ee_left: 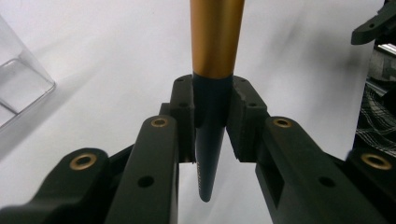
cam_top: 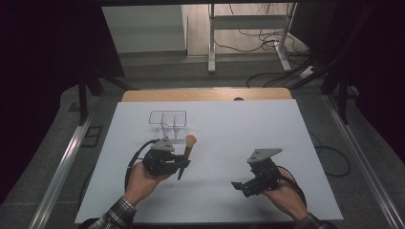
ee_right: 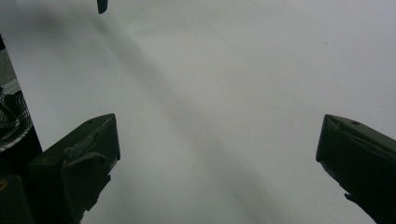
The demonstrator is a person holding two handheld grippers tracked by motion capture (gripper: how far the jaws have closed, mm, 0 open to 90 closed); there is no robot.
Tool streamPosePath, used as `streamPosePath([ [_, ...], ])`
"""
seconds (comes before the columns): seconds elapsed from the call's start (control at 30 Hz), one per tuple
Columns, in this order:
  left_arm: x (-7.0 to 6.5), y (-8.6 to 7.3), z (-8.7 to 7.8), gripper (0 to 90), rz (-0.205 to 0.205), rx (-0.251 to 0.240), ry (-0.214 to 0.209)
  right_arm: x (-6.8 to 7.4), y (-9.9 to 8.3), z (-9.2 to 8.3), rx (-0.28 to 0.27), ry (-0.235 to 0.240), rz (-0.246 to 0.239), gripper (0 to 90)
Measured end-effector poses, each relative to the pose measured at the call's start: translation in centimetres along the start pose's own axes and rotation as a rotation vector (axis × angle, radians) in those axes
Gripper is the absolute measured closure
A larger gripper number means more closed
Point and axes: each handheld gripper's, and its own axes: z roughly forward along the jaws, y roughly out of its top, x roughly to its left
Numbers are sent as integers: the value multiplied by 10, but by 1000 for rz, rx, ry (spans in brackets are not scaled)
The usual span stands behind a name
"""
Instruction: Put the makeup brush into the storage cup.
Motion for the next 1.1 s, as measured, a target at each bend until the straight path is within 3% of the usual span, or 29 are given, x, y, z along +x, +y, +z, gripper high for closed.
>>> streamPosePath([
  [1.1,21,7,-13,742,-55,-46,40,-16,-39,-36,-26,-102,80,0],
])
